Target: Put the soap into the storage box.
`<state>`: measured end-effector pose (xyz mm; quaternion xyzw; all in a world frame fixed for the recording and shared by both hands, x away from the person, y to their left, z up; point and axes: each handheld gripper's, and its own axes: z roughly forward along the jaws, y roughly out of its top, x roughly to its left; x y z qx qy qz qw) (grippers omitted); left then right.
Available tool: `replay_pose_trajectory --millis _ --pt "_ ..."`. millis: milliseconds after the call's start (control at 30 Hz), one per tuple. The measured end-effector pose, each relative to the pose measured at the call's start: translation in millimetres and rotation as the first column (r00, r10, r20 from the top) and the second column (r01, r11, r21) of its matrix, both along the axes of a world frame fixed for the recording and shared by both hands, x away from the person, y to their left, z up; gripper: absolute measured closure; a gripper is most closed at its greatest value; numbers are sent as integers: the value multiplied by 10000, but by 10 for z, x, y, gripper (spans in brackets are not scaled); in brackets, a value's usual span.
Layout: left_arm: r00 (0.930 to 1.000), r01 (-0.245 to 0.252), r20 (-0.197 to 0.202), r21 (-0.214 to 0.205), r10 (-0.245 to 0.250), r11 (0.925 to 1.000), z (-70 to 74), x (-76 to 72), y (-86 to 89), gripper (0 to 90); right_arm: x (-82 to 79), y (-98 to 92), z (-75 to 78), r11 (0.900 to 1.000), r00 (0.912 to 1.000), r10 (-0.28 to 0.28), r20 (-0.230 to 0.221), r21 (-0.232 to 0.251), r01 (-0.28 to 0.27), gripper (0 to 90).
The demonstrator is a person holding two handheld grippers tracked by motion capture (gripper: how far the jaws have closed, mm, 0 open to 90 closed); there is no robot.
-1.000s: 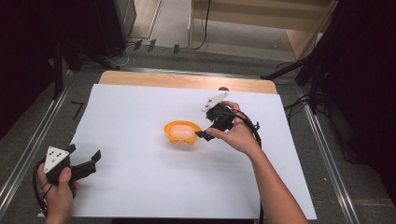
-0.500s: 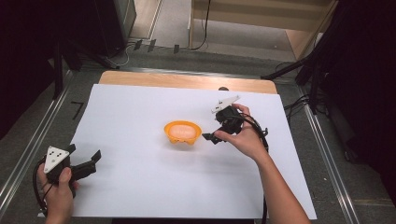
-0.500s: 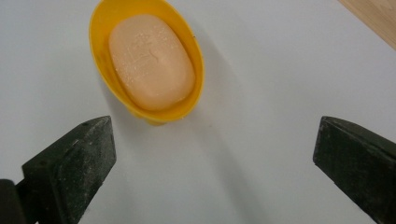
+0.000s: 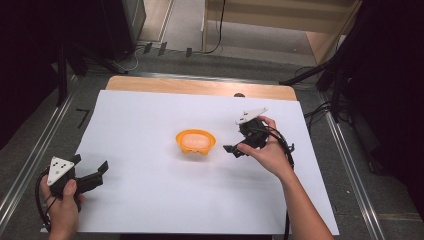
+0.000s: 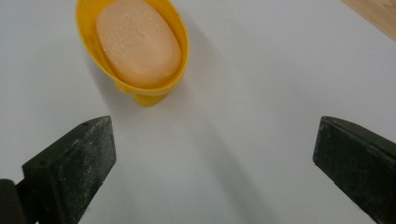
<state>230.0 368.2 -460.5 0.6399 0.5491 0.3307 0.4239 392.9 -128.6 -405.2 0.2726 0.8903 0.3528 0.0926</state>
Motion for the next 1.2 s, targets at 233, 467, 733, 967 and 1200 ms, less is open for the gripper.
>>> replay_pose_trajectory --millis 233,467,733,967,1200 --pt "10000 -7 -6 6 7 10000 0 0 0 70 -31 -94 -12 9995 9997 -245 -27 188 245 0" --pt "10000 0 -5 11 0 10000 0 -1 1 70 -92 -208 -52 9985 9989 -460 70 284 458 0" --pt "10000 -14 -5 7 14 10000 0 0 0 70 -184 -386 -117 9952 9962 -860 130 476 852 0" --pt "10000 -36 4 -5 36 10000 -1 1 -2 71 -256 -502 -183 9932 9941 -1079 93 452 1073 0" --pt "10000 -39 2 -6 39 10000 -1 1 -1 70 -334 -647 -228 9877 9890 -1458 252 602 1441 29"
